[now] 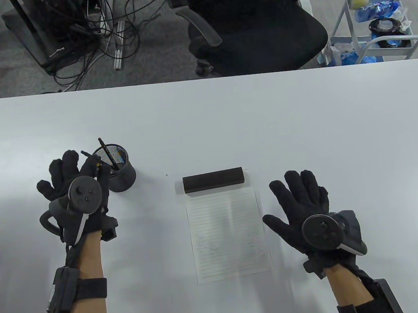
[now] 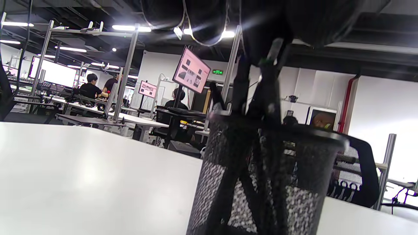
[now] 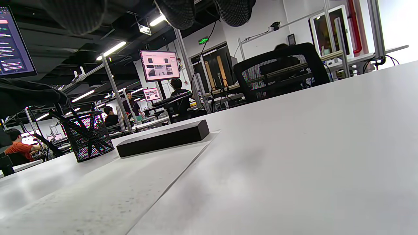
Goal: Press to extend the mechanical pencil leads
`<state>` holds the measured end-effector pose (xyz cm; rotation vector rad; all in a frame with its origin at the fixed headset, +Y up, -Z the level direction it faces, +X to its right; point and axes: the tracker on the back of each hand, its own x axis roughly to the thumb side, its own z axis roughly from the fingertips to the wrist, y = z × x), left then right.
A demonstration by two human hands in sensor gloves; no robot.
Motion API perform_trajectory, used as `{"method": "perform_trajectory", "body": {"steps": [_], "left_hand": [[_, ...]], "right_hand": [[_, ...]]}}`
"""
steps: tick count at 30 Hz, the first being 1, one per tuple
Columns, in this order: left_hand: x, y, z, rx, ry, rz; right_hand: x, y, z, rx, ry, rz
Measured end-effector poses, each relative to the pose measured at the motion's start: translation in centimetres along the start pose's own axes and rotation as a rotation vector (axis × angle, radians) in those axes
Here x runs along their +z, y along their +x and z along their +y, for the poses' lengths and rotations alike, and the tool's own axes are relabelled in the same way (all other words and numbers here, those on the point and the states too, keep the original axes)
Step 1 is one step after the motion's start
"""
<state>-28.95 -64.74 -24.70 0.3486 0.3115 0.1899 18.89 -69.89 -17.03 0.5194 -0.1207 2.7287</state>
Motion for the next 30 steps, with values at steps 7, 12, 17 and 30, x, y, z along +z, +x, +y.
{"method": "perform_trajectory", "body": {"steps": [7,12,17,30], "left_hand": [[0.5,1.2,4.2,0.086,0.122,-0.044],[1.8,2.2,7.3,0.214,0.211,-0.069],[3.4,3.0,7.6,0.468,0.172,-0.053],[6.3,5.8,-1.0,1.067,-0.274,-0.085]], "right_hand": [[0.0,0.1,0.0,-0.001,-0.001,-0.004],[0.1,0.2,0.0,-0.003,-0.005,-0.008],[0.1,0.3,0.0,-0.003,-0.006,-0.012],[0.2,0.3,-0.1,-0.008,-0.014,-0.015]]}}
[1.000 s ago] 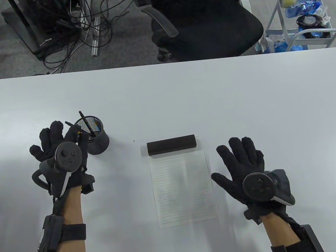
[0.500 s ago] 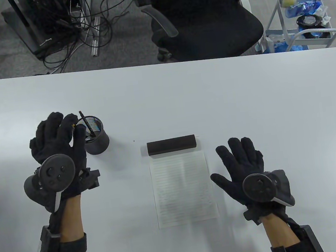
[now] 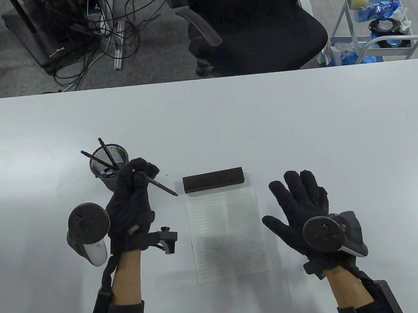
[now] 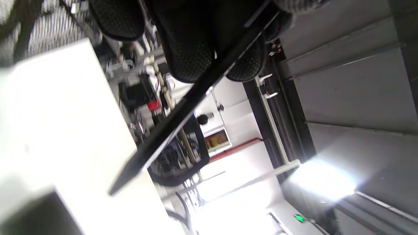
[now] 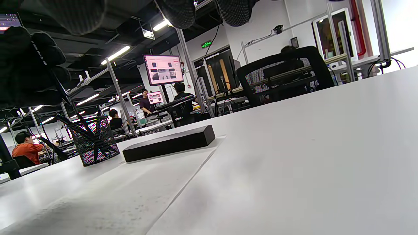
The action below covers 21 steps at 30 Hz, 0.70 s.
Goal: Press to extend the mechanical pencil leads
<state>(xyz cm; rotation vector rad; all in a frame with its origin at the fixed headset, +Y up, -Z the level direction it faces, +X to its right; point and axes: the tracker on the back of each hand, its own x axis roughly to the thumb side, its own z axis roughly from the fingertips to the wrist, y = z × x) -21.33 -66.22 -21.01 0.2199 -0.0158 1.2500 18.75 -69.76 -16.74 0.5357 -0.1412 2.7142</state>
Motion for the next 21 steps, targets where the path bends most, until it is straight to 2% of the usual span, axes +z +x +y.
{"method": "perform_trajectory", "body": {"steps": [7,11,12,21], "left_hand": [[0.9,-2.3,-3.8,0.214,-0.168,0.029],[1.4,-3.8,-5.6,0.619,-0.303,0.049],[1.5,-4.0,-5.8,0.671,-0.32,0.052],[1.8,-4.9,-6.8,0.86,-0.41,0.028]], "right_hand": [[0.0,0.0,0.0,-0.003,0.004,0.003],[0.0,0.0,0.0,-0.003,0.005,0.003],[0.0,0.0,0.0,-0.004,0.005,0.004],[0.0,0.0,-0.1,0.0,0.01,0.008]]}}
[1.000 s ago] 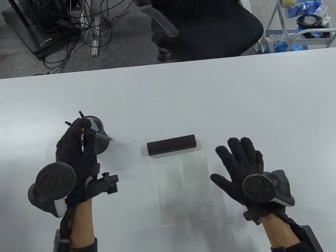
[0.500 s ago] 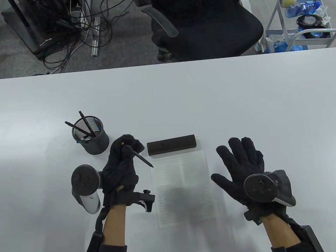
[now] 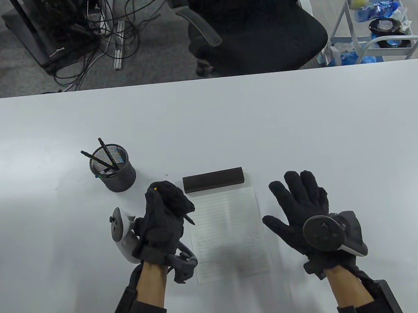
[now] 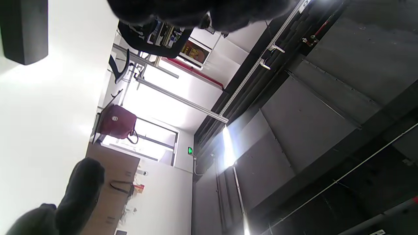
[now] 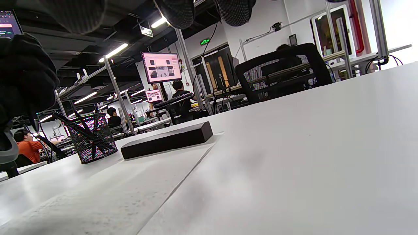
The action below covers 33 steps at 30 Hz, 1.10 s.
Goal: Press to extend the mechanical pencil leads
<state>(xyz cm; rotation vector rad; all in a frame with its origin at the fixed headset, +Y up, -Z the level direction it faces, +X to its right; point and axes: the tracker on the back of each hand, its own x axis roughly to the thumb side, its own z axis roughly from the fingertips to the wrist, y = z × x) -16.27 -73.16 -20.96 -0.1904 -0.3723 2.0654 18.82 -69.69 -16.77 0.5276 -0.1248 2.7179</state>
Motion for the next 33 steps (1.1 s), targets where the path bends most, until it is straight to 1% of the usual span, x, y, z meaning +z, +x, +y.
{"method": "perform_trajectory", "body": {"steps": [5,8,10,13,16,19,22,26,33], "left_hand": [[0.1,-0.5,0.3,0.041,0.004,-0.005],[0.1,-0.2,0.3,0.02,0.012,-0.01],[0.1,-0.2,0.2,0.007,-0.008,-0.013],[0.1,-0.5,0.0,0.081,-0.016,-0.011],[0.1,-0.8,0.1,0.051,-0.021,0.002],[0.1,-0.9,0.0,0.065,-0.031,0.004],[0.1,-0.9,0.0,0.025,-0.036,0.013],[0.1,-1.2,-0.1,0.061,-0.03,0.023],[0.2,-1.5,0.1,0.05,-0.013,0.036]], "right_hand": [[0.0,0.0,0.0,-0.001,0.0,0.002],[0.0,0.0,0.0,0.002,0.004,0.002],[0.0,0.0,0.0,0.001,0.006,0.002],[0.0,0.0,0.0,0.0,0.007,0.002],[-0.1,0.0,0.0,0.001,0.007,0.003],[-0.1,0.0,0.0,0.001,0.009,0.004],[-0.1,0.0,0.0,0.002,0.01,0.004],[-0.1,0.0,0.0,0.001,0.01,0.004],[-0.1,0.0,0.0,0.001,0.009,0.005]]}}
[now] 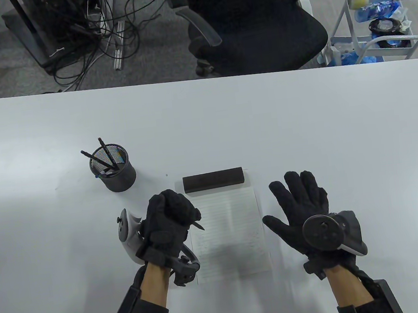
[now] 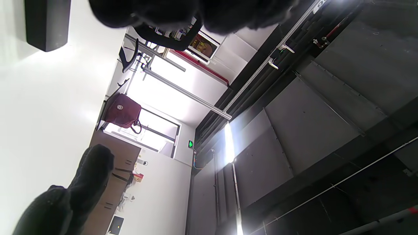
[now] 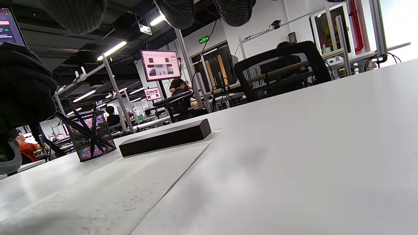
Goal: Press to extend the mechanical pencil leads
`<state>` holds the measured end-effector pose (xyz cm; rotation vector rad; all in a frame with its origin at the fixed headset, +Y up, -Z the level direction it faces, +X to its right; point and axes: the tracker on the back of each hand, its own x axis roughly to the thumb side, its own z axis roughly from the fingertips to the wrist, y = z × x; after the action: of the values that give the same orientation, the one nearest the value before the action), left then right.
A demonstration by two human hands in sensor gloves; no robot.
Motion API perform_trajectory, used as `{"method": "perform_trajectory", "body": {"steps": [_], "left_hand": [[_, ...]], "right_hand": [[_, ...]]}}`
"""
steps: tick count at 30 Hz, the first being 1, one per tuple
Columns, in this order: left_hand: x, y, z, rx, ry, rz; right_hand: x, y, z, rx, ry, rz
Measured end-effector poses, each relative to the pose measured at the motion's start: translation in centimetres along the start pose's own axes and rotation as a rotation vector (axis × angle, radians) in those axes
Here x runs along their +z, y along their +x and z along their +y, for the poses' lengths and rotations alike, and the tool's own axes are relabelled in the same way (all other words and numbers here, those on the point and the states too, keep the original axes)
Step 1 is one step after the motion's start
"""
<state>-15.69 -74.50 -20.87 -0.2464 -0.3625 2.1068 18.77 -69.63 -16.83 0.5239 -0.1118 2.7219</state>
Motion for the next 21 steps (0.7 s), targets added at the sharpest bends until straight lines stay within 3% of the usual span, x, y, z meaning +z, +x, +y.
{"method": "perform_trajectory", "body": {"steps": [21], "left_hand": [[0.1,-1.1,0.7,-0.109,0.015,0.05]], "right_hand": [[0.0,0.0,0.0,-0.002,0.001,-0.001]]}}
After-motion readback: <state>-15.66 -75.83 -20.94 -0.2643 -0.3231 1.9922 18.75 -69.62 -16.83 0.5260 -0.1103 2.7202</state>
